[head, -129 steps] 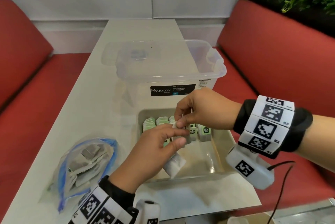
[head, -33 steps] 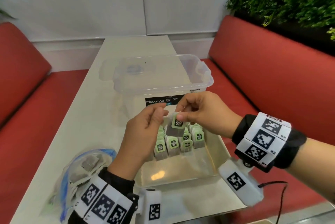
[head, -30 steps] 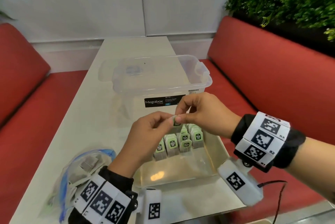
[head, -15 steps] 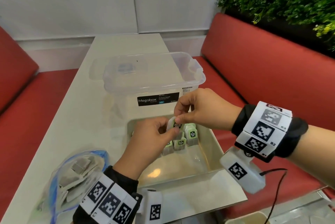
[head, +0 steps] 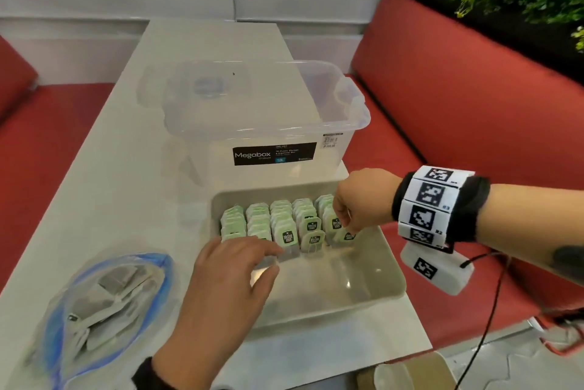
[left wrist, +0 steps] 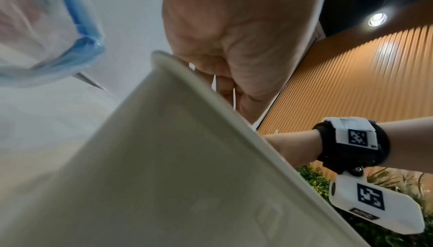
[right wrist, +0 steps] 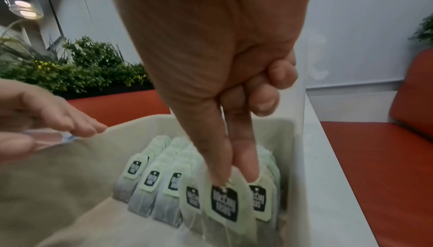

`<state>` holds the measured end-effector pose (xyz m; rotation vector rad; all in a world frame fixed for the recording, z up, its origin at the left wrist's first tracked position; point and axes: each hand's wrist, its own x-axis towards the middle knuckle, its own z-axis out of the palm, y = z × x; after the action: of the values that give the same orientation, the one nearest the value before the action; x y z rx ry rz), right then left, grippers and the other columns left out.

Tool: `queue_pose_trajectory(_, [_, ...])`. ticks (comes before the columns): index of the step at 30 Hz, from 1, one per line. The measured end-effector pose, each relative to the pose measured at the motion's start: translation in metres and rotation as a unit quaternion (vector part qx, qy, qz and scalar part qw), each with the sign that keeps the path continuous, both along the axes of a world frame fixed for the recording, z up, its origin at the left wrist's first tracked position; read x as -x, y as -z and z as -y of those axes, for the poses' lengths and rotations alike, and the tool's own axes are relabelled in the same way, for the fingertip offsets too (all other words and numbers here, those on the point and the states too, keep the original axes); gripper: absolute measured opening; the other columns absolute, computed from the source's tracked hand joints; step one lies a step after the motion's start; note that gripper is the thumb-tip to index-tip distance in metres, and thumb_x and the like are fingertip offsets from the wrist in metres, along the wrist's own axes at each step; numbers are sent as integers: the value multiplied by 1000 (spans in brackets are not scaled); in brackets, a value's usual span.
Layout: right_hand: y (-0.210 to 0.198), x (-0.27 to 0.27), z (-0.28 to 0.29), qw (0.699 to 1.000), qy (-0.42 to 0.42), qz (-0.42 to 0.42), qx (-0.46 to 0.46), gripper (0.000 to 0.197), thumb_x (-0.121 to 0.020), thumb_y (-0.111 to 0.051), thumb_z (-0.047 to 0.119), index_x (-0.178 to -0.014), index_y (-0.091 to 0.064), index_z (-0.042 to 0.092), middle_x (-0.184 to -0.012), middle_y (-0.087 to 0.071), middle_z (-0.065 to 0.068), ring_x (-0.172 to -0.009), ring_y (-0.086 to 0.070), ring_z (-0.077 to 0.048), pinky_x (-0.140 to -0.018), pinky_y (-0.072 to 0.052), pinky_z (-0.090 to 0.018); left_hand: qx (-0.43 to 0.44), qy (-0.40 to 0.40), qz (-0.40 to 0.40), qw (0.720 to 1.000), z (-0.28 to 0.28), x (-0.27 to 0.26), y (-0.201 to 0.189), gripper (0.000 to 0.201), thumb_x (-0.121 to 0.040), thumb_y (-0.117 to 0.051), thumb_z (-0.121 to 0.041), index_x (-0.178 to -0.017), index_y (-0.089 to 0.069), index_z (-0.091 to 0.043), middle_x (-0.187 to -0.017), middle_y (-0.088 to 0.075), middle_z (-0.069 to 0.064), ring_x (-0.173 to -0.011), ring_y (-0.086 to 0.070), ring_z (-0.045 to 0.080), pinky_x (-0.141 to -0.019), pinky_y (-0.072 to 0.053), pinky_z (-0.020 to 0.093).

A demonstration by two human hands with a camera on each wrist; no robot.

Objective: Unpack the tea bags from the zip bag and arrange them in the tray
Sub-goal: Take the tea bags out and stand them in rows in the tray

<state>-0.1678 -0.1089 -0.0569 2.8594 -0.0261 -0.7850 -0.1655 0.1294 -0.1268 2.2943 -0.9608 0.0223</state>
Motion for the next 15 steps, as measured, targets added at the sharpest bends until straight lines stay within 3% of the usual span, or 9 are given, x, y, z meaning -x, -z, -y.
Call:
queue_pose_trajectory(4, [15,-15,-1,999,-12,-28,27,14,-79,-66,24,-91,-72,24,-91,-70,7,-79,-60,-14,-66,-49,-24,-19,-4,8,1000,-6,0,15,23,-79,-44,-44,-101,-53,-43,-98,-62,-28,-103,-48,-4,-101,-24,34])
queue_pose_trajectory(12, [29,-32,2,997,-3,-51,60,13,-77,-65,20,-88,-71,21,-90,-69,2,-83,-65,-20,-64,-48,-25,-35,-8,18,999,-8,-3,27,19,-81,-51,-38,-99,-54,-43,-97,-61,-28,-110,-45,-2,-105,-17,35])
queue_pose_trajectory(15, [32,-33,1,996,-3,-58,64,12,-78,-64,21,-88,-70,21,-89,-68,2,-82,-64,-20,-62,-46,-25,-34,-8,13,999,-9,-3,27,20,-82,-43,-42,-99,-53,-43,-97,-61,-29,-111,-46,-2,-106,-18,37])
